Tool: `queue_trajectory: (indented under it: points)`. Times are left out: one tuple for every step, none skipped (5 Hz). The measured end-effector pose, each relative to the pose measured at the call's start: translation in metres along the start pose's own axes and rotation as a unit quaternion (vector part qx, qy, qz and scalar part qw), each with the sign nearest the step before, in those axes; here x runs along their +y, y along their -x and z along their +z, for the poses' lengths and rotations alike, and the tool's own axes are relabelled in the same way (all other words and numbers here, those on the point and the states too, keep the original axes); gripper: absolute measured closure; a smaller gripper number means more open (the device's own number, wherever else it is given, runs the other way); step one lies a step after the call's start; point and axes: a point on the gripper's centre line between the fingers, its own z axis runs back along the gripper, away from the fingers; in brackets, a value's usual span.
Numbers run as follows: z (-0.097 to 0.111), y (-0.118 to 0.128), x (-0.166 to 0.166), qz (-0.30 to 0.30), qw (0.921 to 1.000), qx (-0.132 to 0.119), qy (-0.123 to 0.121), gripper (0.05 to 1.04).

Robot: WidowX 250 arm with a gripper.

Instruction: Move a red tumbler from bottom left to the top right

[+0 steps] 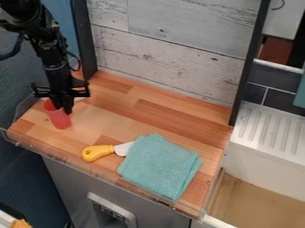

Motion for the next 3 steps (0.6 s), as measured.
queue_trajectory:
  points:
    - [0.005, 0.002, -0.017, -0.015, 0.9998, 0.009, -0.003, 1.009]
    - [0.033, -0.007, -0.043, -0.033, 0.9992, -0.022, 0.001, 1.010]
    - [0.051, -0.004, -0.093, -0.085, 0.9955, -0.031, 0.030, 1.010]
